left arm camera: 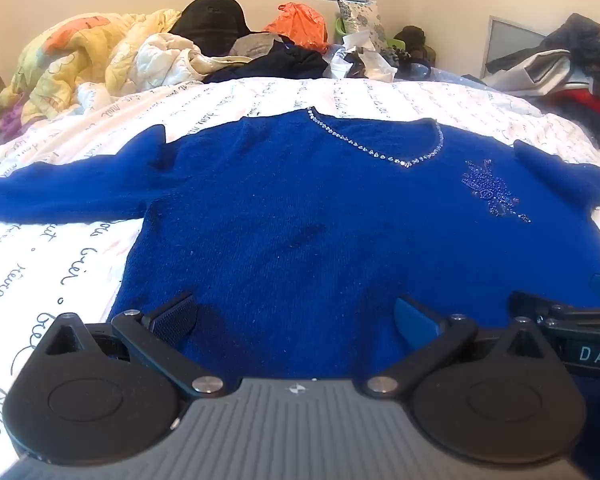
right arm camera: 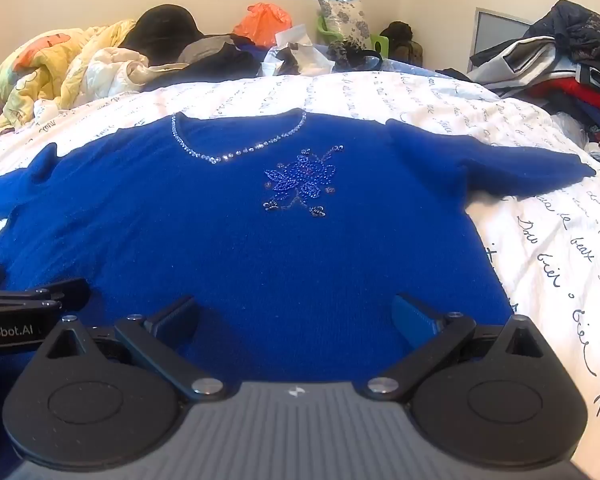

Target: Fold small clothes

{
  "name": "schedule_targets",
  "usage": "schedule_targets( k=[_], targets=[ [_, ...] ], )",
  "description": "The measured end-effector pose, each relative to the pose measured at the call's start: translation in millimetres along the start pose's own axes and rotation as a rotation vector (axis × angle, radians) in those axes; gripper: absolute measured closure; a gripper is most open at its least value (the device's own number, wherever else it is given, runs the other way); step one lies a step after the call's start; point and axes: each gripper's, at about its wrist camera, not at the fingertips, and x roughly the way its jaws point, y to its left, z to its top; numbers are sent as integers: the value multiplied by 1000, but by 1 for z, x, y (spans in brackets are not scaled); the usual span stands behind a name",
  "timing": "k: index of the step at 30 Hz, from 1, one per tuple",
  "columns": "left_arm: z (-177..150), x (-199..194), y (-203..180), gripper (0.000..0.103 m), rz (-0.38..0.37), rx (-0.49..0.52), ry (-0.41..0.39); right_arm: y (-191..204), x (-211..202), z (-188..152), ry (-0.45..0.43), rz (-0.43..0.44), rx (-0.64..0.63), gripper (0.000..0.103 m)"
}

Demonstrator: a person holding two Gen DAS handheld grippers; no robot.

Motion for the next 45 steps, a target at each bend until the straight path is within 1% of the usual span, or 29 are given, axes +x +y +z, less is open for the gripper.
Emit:
schedule_targets(
  k=[5, 7, 8, 9, 13, 21, 45],
  targets=[
    [-1, -3, -1, 0, 6, 3, 8, -1, 0, 0, 0, 8, 9, 0],
    [2, -2, 4, 0, -6, -18, 8, -1, 0, 0, -1, 9, 11, 0],
    [0, -6, -2, 0, 12, -7, -1, -2, 0, -1, -1, 11, 12, 0],
    [0, -6, 1, 0, 5, -17, 2, -2, 0, 0, -1, 13, 13, 0],
    [0, 1, 0, 0, 5, -17, 18, -3, -1, 0, -2, 15, 15, 0],
    [-1, -2, -2, 0, 4, -15, 12, -2, -2, -1, -6, 17, 19, 0],
    [-1, -2, 0, 0, 0, -23, 10, 1, 0, -3, -3, -7, 7, 0]
  ],
)
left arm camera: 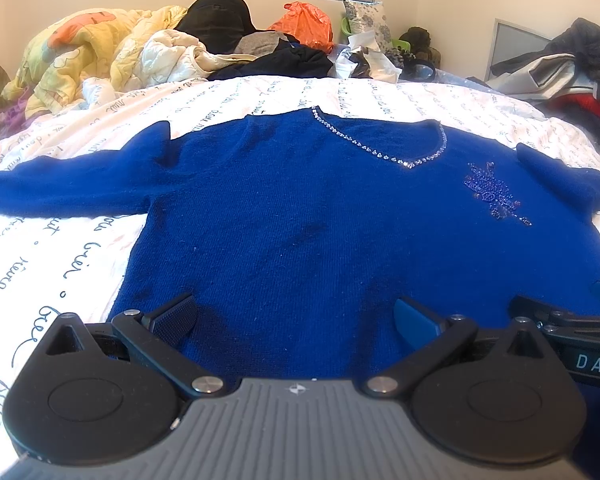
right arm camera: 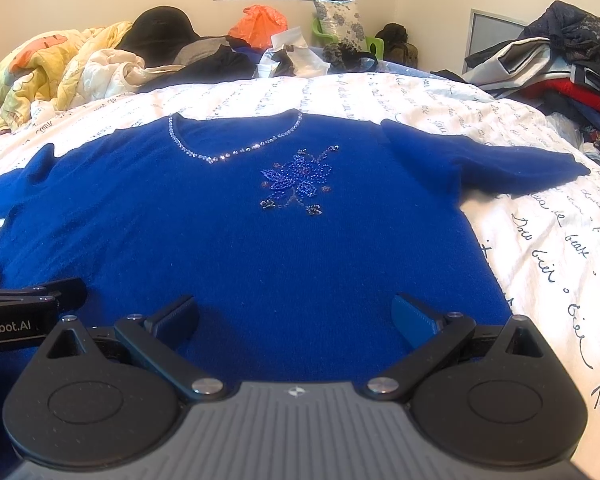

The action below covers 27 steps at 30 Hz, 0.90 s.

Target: Fold small clothes

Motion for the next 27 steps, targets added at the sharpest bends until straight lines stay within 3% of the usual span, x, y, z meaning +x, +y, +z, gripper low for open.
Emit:
schedule_targets(
  k=[27],
  targets=[
    [1, 0, -2, 0, 10, 3, -1, -1, -1, 0, 1, 12, -11, 0]
  ],
)
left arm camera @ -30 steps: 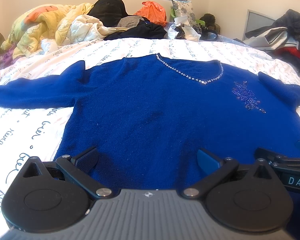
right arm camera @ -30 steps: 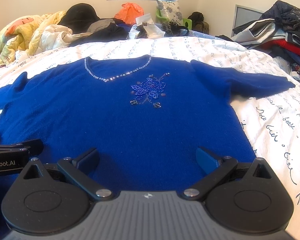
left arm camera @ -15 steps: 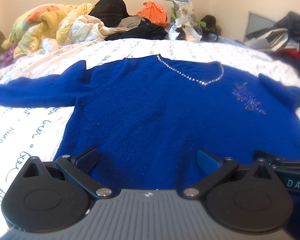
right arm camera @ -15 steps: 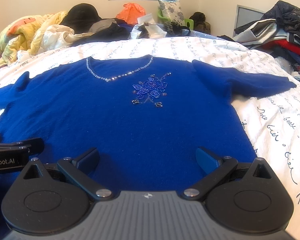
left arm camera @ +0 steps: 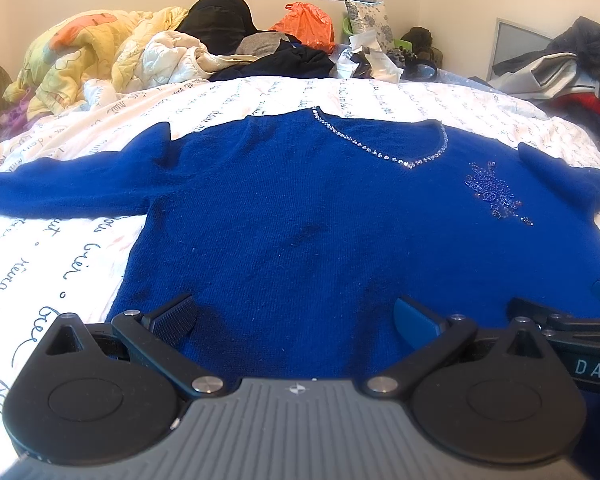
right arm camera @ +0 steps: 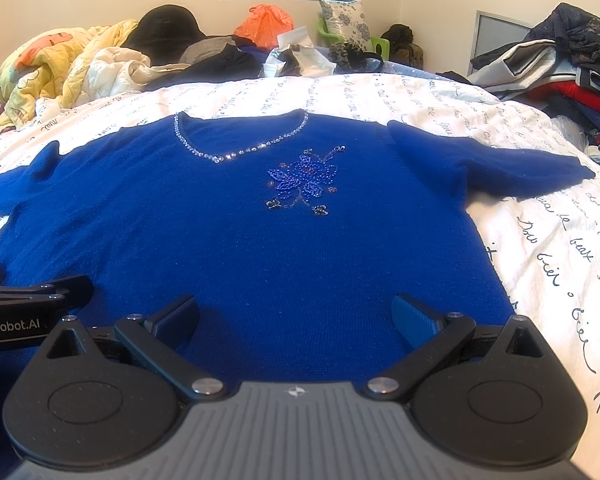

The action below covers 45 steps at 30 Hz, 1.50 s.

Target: Fold small clothes

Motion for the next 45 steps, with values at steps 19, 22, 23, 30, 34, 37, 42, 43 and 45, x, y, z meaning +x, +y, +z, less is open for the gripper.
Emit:
schedule_targets(
  k=[19, 22, 23, 30, 34, 37, 42, 43, 45],
  targets=[
    [0, 0, 0, 0, 0, 0, 0, -1, -1, 0, 2, -2, -1, 0],
    [0, 0, 0, 0, 0, 0, 0, -1, -1, 0, -3, 2, 2, 0],
    [0, 0, 0, 0, 0, 0, 0, -1, -1, 0, -3, 2, 1, 0],
    [0, 0, 0, 0, 1, 0, 0, -45, -36, 38, -73, 222, 139, 0],
    [0, 0, 0, 0, 0, 0, 0, -76, -78, 68, -280, 204, -66, 0],
    [0, 1, 0, 0, -3, 2, 1, -131, -79, 96, -281, 248, 34, 0],
    [1, 1, 0, 0, -3, 2, 1, -294, -14, 129, -189, 346, 532, 0],
    [1, 1, 0, 0, -4, 2, 1, -324, 6, 126, -153, 309, 649, 0],
    [1, 1, 0, 0, -4, 2, 1, -374, 37, 112, -129, 241, 817, 0]
  ],
)
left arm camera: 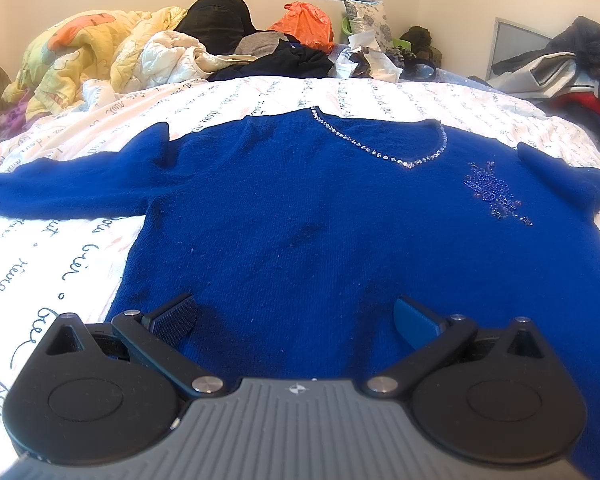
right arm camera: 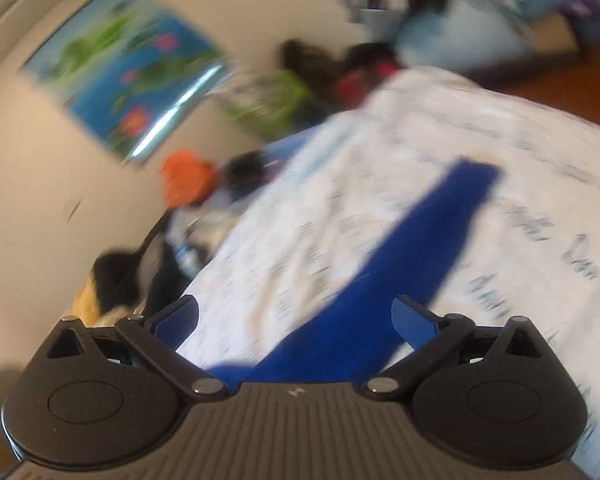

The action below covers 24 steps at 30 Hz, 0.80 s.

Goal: Fold small clothes
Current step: 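Grasp the sweater sleeve end with the right gripper and lift it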

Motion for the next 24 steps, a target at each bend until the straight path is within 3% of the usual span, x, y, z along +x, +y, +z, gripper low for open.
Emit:
schedule_targets(
  k=[5, 13, 14, 15, 17, 19, 24],
  targets=[
    [0, 0, 0, 0, 1, 0, 0, -58, 39, 19, -17, -150, 101, 8],
    [0, 0, 0, 0, 1, 0, 0, -57, 62, 24, -44, -89, 65, 22],
    [0, 0, 0, 0, 1, 0, 0, -60, 65, 26, -49, -94, 62, 37],
    [0, 0, 0, 0, 1, 0, 0, -61, 71, 29, -44, -110, 54, 62],
    [0, 0, 0, 0, 1, 0, 0, -68, 82, 33, -36, -150, 60, 91],
    [0, 0, 0, 0, 0, 0, 0, -75, 83, 33, -47, -155, 93, 97],
    [0, 0, 0, 0, 0, 0, 0, -60, 63, 24, -115, -153, 64, 99]
  ],
)
